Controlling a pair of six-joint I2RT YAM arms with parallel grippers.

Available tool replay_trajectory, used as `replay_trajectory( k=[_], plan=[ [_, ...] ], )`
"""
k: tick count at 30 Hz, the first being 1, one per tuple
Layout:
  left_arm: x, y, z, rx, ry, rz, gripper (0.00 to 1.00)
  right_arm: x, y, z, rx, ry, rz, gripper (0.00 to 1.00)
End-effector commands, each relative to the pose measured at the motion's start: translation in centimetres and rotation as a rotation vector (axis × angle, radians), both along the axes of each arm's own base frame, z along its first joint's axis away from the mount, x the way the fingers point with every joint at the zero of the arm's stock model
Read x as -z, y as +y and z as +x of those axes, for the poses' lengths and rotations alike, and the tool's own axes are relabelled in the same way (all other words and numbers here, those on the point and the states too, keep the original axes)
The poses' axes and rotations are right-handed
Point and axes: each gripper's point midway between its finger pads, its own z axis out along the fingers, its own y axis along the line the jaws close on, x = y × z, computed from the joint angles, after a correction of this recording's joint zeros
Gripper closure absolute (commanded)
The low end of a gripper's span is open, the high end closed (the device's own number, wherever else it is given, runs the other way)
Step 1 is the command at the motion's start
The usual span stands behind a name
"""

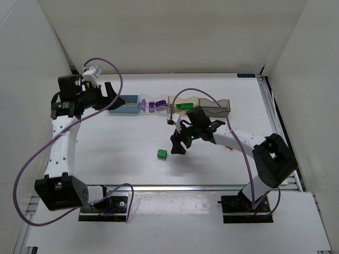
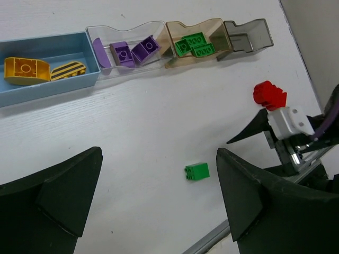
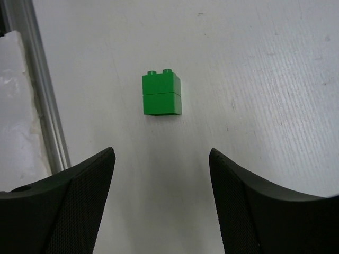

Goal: Sort the legos into containers by color

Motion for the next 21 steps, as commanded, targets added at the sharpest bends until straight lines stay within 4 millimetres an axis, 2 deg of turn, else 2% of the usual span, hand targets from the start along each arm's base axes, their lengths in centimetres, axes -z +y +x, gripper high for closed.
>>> replay_trajectory(
  k=[1, 4, 7, 8, 15, 21],
  plan=[
    [-2.8, 0.0, -3.1, -0.008, -0.118, 0.057, 0.00, -2.4, 2.4, 2.7, 0.092, -0.176, 0.098, 0.25],
    [-1.8, 0.7, -3.9, -0.047, -0.094, 0.090, 0.01, -1.4, 2.6, 2.0, 0.085, -0.185, 0.086, 0.24],
    [-1.2, 0.6, -4.6, -0.044, -0.080, 0.091, 0.01, -0.5, 3.3, 0.2, -0.002, -0.202, 0.086, 0.24],
    [-1.1, 0.6, -4.8, -0.045, -0.079, 0.092, 0.01, -0.3, 3.6, -0.9, -0.047, -0.191, 0.083, 0.24],
    [-0.2, 0.5, -4.3, -0.033, -0.063, 0.084, 0.01, 1.4, 3.0, -3.8, -0.222, -0.207, 0.065, 0.24],
    [-0.1, 0.3, -3.1, -0.016, -0.069, 0.071, 0.01, 2.4, 2.9, -3.9, -0.298, -0.244, 0.050, 0.24]
  ],
)
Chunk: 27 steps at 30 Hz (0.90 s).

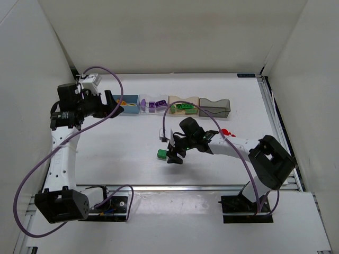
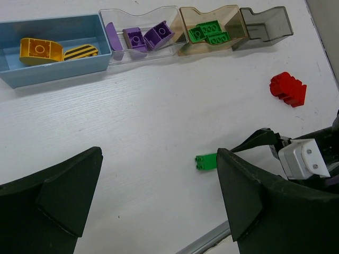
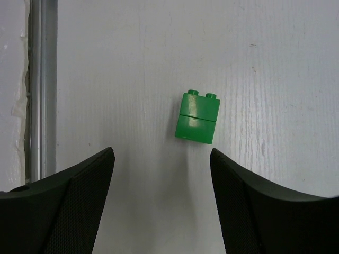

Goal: Sort the legos into containers by color

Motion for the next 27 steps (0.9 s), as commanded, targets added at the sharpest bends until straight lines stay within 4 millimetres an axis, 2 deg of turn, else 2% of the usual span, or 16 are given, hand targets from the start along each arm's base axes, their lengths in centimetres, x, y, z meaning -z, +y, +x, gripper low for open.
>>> replay_trajectory(
  k=[1, 12, 21, 27],
  plan=[
    [-0.8, -0.3, 0.6, 0.026, -0.037, -0.002, 0.00, 0.2, 0.4, -0.1, -0.068, -0.037, 0.010, 0.24],
    [-0.4, -0.2, 1.9, 0.033, -0.052, -0.003, 0.01, 1.4, 1.2, 1.7, 0.024, -0.003, -0.034, 0.23],
    [-0.1, -0.3, 2.0, 0.034, -0.056, -0.004, 0.01, 1.9, 2.1, 3.4, 0.097, -0.006, -0.047, 0.22],
    [0.1, -0.1, 2.0, 0.041, -0.066, 0.018, 0.01, 2.5, 3.0, 3.8, 0.089, 0.007, -0.054, 0.23]
  ],
)
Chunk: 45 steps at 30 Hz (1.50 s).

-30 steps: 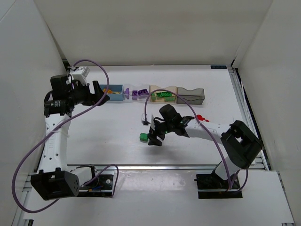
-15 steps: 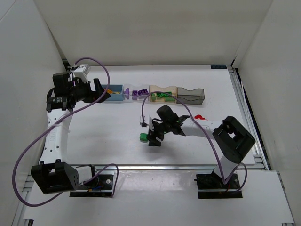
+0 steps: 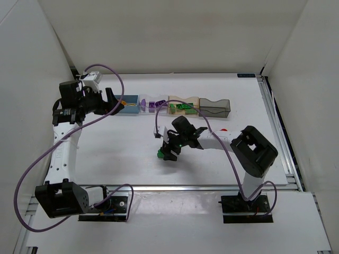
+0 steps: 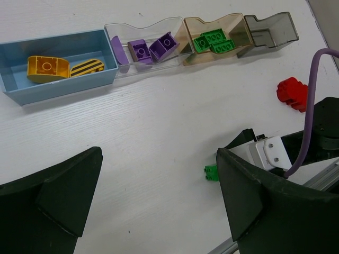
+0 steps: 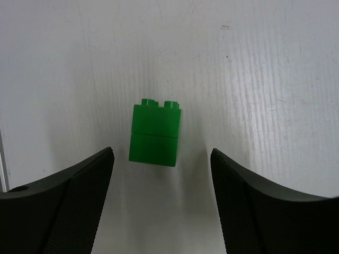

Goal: Sort the legos into containers by color

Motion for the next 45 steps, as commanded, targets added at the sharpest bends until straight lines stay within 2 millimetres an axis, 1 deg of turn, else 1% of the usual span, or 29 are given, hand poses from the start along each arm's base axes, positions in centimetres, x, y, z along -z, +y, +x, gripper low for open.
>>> replay_trajectory(
  k=[1, 2, 4, 5, 7, 8, 10, 15, 18, 19, 22, 23, 26, 27, 28, 29, 30, 31, 32, 33, 34, 35, 36, 37, 39, 41, 42, 44, 45],
  plan=[
    [-0.3, -0.2, -0.2, 0.027, -0.033, 0.016, 0.01, -1.4, 1.7, 1.3, 0.010, -0.032, 0.040, 0.23],
    [-0.2, -0.2, -0.2, 0.025, -0.030, 0.016, 0.01, -1.1, 1.8, 1.3, 0.006, -0.027, 0.038, 0.24],
    [0.0, -0.1, -0.2, 0.025, -0.025, 0.018, 0.01, -1.0, 2.0, 1.3, 0.001, -0.020, 0.036, 0.30],
    [0.0, -0.1, -0.1, 0.026, -0.027, 0.020, 0.01, -0.9, 2.1, 1.2, 0.000, -0.018, 0.036, 0.38],
    [0.1, -0.1, -0.1, 0.026, -0.027, 0.023, 0.01, -0.8, 2.0, 1.3, -0.002, -0.020, 0.034, 0.46],
    [0.1, -0.1, 0.0, 0.027, -0.027, 0.023, 0.00, -0.8, 1.9, 1.3, -0.005, -0.017, 0.034, 0.53],
    [0.1, -0.1, 0.2, 0.026, -0.027, 0.020, 0.00, -0.6, 1.9, 1.0, -0.016, -0.010, 0.032, 0.58],
    [0.4, -0.2, 0.4, 0.034, -0.021, 0.012, 0.00, -0.3, 1.7, 0.3, -0.054, 0.000, 0.036, 0.59],
    [0.6, -0.4, 0.5, 0.040, -0.014, 0.004, 0.01, -0.3, 1.6, 0.1, -0.068, -0.006, 0.039, 0.72],
    [0.6, -0.4, 0.5, 0.040, -0.013, 0.004, 0.00, -0.5, 1.6, 0.1, -0.072, -0.010, 0.042, 0.79],
    [0.6, -0.8, 0.2, 0.062, -0.007, -0.014, 0.01, -0.7, 1.6, 0.1, -0.077, -0.021, 0.048, 0.86],
    [0.7, -1.0, 0.0, 0.075, 0.000, -0.022, 0.01, -0.7, 1.2, -0.1, -0.075, -0.010, 0.034, 0.88],
    [1.0, -2.5, -1.1, 0.161, 0.043, -0.094, 0.01, -2.2, 0.6, 0.5, -0.047, -0.020, 0.048, 0.93],
    [0.8, -3.6, -2.0, 0.225, 0.060, -0.149, 0.02, -3.5, 0.5, 0.7, -0.036, -0.031, 0.068, 0.95],
    [1.1, -4.1, -2.6, 0.249, 0.090, -0.187, 0.02, -4.0, 0.0, 1.1, -0.019, -0.030, 0.066, 0.95],
    [1.5, -4.6, -2.9, 0.278, 0.113, -0.218, 0.03, -5.4, -0.1, 1.4, -0.009, -0.049, 0.084, 0.96],
    [2.0, -5.2, -3.4, 0.308, 0.148, -0.248, 0.04, -6.2, -0.3, 1.6, -0.003, -0.058, 0.093, 0.96],
    [1.7, -6.2, -4.3, 0.355, 0.184, -0.313, 0.04, -7.0, -0.8, 2.3, 0.018, -0.068, 0.100, 0.96],
    [1.8, -6.8, -4.8, 0.385, 0.215, -0.352, 0.06, -7.7, -0.9, 2.5, 0.025, -0.077, 0.106, 0.96],
    [2.5, -7.2, -5.0, 0.403, 0.262, -0.391, 0.06, -9.2, -0.9, 2.9, 0.032, -0.106, 0.129, 0.96],
    [2.3, -8.1, -5.4, 0.447, 0.272, -0.427, 0.06, -10.3, -0.8, 3.3, 0.040, -0.128, 0.146, 0.96],
    [2.5, -8.4, -5.7, 0.443, 0.306, -0.460, 0.06, -11.1, -0.9, 3.7, 0.048, -0.142, 0.156, 0.97],
    [3.1, -8.5, -5.9, 0.433, 0.333, -0.483, 0.05, -12.3, -0.9, 4.0, 0.053, -0.161, 0.172, 0.97],
    [2.8, -8.7, -5.5, 0.443, 0.315, -0.502, 0.05, -13.4, -0.7, 4.4, 0.058, -0.184, 0.190, 0.97],
    [3.1, -9.0, -5.4, 0.441, 0.379, -0.561, 0.05, -15.1, -0.3, 4.7, 0.055, -0.215, 0.219, 0.97],
    [2.6, -9.2, -4.9, 0.463, 0.369, -0.583, 0.04, -16.5, -0.1, 5.1, 0.066, -0.238, 0.242, 0.97],
    [2.7, -9.3, -4.6, 0.469, 0.380, -0.590, 0.04, -17.3, 0.2, 5.5, 0.072, -0.250, 0.256, 0.97],
    [2.3, -10.0, -4.5, 0.504, 0.377, -0.585, 0.04, -18.2, 0.5, 5.8, 0.076, -0.264, 0.273, 0.97],
    [2.4, -10.2, -4.3, 0.506, 0.381, -0.584, 0.03, -19.1, 0.9, 6.0, 0.073, -0.275, 0.289, 0.97]
  ],
)
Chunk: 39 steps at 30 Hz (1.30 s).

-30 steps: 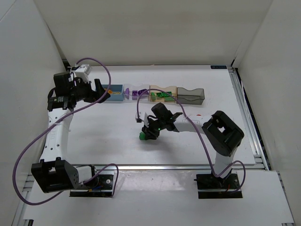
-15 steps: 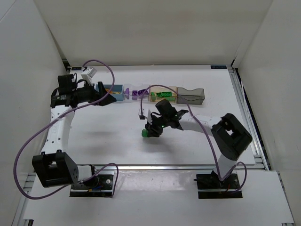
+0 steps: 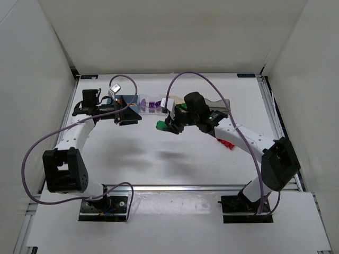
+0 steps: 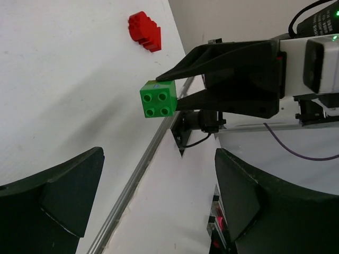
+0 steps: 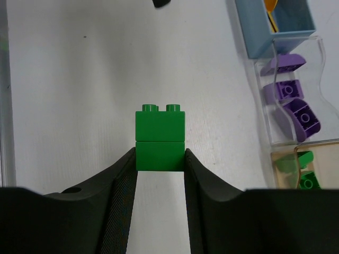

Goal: Sort the legos into containers by color

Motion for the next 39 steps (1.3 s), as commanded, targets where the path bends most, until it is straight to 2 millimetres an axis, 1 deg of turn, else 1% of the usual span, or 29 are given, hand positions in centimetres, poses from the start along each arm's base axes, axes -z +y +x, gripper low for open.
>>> replay_trajectory(
  k=[1, 5, 6, 7, 8, 9, 10, 13, 16, 17, 19, 21, 22, 24, 28, 30, 33, 34, 36, 37, 39],
  plan=[
    [-2.6, -1.5, 0.2, 0.083, -0.065, -0.064, 0.03, -3.8, 1.0, 0.8, 0.007, -0.056, 0.067, 0.97],
    [-2.3, -1.7, 1.3, 0.079, -0.061, -0.053, 0.03, -5.0, 1.7, 1.5, 0.008, -0.080, 0.091, 0.97],
    [-2.2, -1.7, 1.6, 0.073, -0.058, -0.052, 0.03, -5.7, 1.9, 1.7, 0.007, -0.086, 0.101, 0.98],
    [-2.0, -1.7, 1.9, 0.068, -0.042, -0.054, 0.03, -5.8, 2.1, 1.8, 0.006, -0.086, 0.104, 0.98],
    [-2.1, -1.7, 2.2, 0.068, -0.048, -0.055, 0.04, -6.4, 2.4, 1.9, 0.003, -0.089, 0.116, 0.98],
    [-2.1, -1.7, 2.4, 0.068, -0.048, -0.055, 0.04, -6.6, 2.6, 2.0, 0.001, -0.090, 0.120, 0.98],
    [-2.2, -2.8, 1.9, 0.102, -0.050, -0.054, 0.04, -6.9, 2.7, 2.1, 0.002, -0.093, 0.126, 0.98],
    [-2.0, -3.4, 2.0, 0.118, -0.042, -0.052, 0.05, -7.6, 3.3, 2.3, -0.002, -0.103, 0.142, 0.98],
    [-2.0, -4.2, 1.8, 0.142, -0.053, -0.050, 0.06, -8.0, 3.8, 2.6, -0.006, -0.106, 0.150, 0.98],
    [-2.3, -4.7, 1.6, 0.160, -0.065, -0.049, 0.06, -7.8, 3.9, 2.6, -0.007, -0.102, 0.147, 0.98],
    [-2.5, -5.1, 1.4, 0.175, -0.071, -0.051, 0.06, -8.0, 4.2, 2.7, -0.011, -0.109, 0.152, 0.98],
    [-2.6, -5.5, 1.3, 0.190, -0.079, -0.050, 0.06, -7.7, 4.5, 2.8, -0.012, -0.105, 0.149, 0.98],
    [-2.6, -5.6, 1.3, 0.193, -0.084, -0.050, 0.06, -8.1, 4.6, 2.9, -0.014, -0.112, 0.156, 0.98],
    [-2.7, -5.7, 1.2, 0.199, -0.086, -0.051, 0.06, -7.9, 4.9, 2.9, -0.018, -0.107, 0.155, 0.98],
    [-2.6, -5.7, 1.4, 0.198, -0.091, -0.050, 0.07, -8.1, 5.3, 2.8, -0.028, -0.110, 0.162, 0.98],
    [-2.6, -5.8, 1.5, 0.198, -0.091, -0.050, 0.10, -8.0, 5.4, 2.7, -0.030, -0.110, 0.160, 0.98],
    [-2.5, -5.8, 1.6, 0.197, -0.093, -0.049, 0.19, -7.9, 5.4, 2.6, -0.031, -0.105, 0.158, 0.98],
    [-2.5, -5.8, 1.6, 0.195, -0.094, -0.047, 0.26, -7.9, 5.3, 2.6, -0.029, -0.105, 0.157, 0.98],
    [-2.4, -5.8, 1.7, 0.193, -0.094, -0.045, 0.31, -7.9, 5.1, 2.5, -0.031, -0.108, 0.155, 0.98],
    [-2.3, -5.7, 1.8, 0.188, -0.096, -0.041, 0.36, -7.9, 5.1, 2.4, -0.031, -0.109, 0.155, 0.98],
    [-2.4, -5.8, 1.8, 0.189, -0.096, -0.044, 0.40, -7.5, 4.9, 2.2, -0.031, -0.102, 0.148, 0.98]
  ],
)
